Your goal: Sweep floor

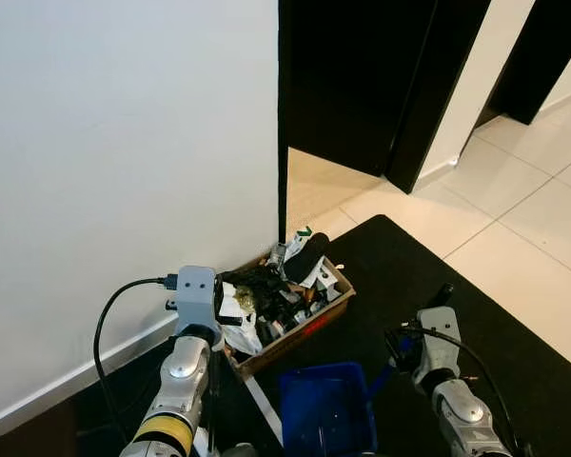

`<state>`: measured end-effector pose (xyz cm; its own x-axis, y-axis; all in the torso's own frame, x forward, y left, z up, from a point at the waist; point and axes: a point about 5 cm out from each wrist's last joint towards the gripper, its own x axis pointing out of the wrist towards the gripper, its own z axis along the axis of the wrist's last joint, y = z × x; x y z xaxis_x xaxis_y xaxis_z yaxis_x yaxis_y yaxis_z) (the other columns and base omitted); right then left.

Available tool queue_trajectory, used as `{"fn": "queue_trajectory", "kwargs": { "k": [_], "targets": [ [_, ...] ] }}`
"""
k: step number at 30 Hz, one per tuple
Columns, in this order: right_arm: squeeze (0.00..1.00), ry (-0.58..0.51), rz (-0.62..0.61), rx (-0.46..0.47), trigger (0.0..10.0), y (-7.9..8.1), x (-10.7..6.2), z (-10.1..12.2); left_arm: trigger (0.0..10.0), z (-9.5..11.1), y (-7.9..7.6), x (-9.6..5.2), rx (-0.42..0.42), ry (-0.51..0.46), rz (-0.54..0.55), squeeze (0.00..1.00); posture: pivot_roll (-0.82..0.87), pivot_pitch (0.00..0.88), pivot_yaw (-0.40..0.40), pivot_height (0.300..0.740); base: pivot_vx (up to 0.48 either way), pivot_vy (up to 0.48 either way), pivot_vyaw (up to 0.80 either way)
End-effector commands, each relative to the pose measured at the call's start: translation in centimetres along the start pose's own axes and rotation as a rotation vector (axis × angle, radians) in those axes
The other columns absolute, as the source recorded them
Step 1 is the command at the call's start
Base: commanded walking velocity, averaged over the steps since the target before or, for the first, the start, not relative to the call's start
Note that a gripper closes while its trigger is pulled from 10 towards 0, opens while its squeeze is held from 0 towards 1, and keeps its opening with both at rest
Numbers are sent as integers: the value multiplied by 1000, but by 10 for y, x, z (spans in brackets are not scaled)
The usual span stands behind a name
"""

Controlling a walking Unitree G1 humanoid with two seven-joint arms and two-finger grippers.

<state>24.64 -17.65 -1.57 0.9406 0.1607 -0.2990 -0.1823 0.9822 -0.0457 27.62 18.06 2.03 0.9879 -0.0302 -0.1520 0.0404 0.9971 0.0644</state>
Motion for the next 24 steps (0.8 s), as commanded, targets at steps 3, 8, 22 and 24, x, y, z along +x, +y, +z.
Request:
{"fn": "queue_trajectory", "kwargs": {
  "k": [3, 8, 22, 24],
  "targets": [
    [0, 12, -23, 11, 10000, -5, 0, -1, 10000, -32, 3, -16, 25, 158, 23, 0, 86, 71, -50, 740, 0, 0, 0],
    [0, 10, -33, 16, 10000, -6, 1, 0, 10000, -32, 5, -14, 37, 173, 44, 0, 76, 88, -43, 740, 0, 0, 0],
    [0, 15, -21, 29, 10000, -4, 2, 0, 10000, -33, 1, -13, 109, 178, 3, 0, 77, 87, -39, 740, 0, 0, 0],
    [0, 15, -18, 30, 10000, -4, 2, 0, 10000, -33, 1, -14, 110, 177, 6, 0, 78, 85, -36, 740, 0, 0, 0]
  ]
}}
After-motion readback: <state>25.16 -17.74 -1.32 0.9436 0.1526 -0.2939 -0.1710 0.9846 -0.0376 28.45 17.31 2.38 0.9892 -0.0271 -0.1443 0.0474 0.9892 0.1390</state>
